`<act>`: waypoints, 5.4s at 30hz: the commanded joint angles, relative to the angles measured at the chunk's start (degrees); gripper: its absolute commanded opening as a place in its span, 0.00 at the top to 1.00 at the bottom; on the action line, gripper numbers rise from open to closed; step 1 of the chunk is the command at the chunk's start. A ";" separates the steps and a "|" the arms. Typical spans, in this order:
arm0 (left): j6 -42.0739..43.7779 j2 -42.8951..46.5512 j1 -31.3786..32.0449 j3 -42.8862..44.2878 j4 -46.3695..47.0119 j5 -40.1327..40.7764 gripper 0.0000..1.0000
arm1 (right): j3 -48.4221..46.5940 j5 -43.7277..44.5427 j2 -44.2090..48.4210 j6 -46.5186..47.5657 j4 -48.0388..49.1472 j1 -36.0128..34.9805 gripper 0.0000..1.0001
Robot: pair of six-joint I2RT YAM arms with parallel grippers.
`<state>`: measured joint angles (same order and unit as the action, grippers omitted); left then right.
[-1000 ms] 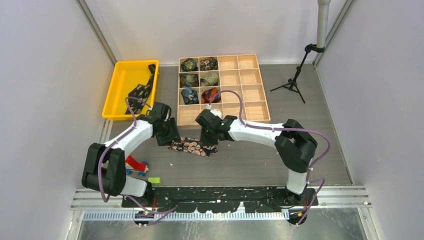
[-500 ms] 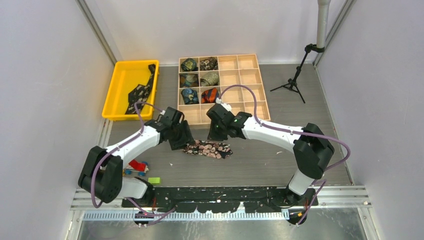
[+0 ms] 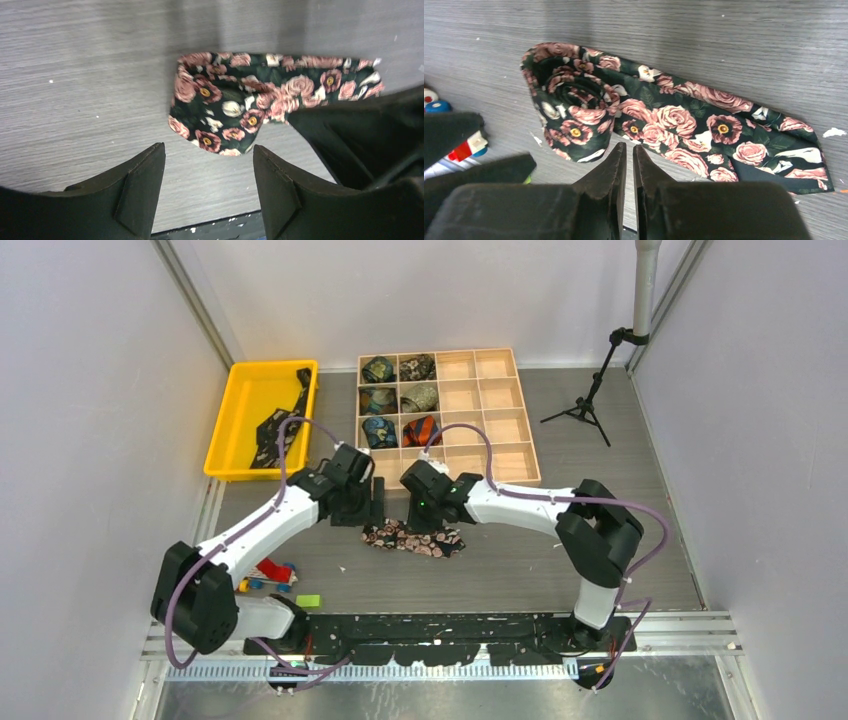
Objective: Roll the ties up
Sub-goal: Roll the tie at the center of the board.
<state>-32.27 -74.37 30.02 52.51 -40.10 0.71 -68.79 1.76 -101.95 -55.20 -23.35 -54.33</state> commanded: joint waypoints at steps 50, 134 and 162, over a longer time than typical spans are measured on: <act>3.82 -19.36 12.06 13.75 -11.72 28.48 0.68 | 10.52 1.53 -3.78 -8.94 2.66 0.98 0.88; 1.04 10.01 -14.68 -9.74 10.64 1.83 0.33 | -7.07 -7.89 1.72 5.29 0.18 0.27 0.79; 2.03 18.60 -16.05 -17.58 18.64 -2.26 0.33 | -21.67 -8.43 -14.24 7.28 -1.99 2.18 0.85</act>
<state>-31.00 -57.23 14.33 36.32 -27.49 2.48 -90.02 -6.90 -116.64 -49.47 -25.45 -52.66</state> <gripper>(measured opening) 0.666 0.157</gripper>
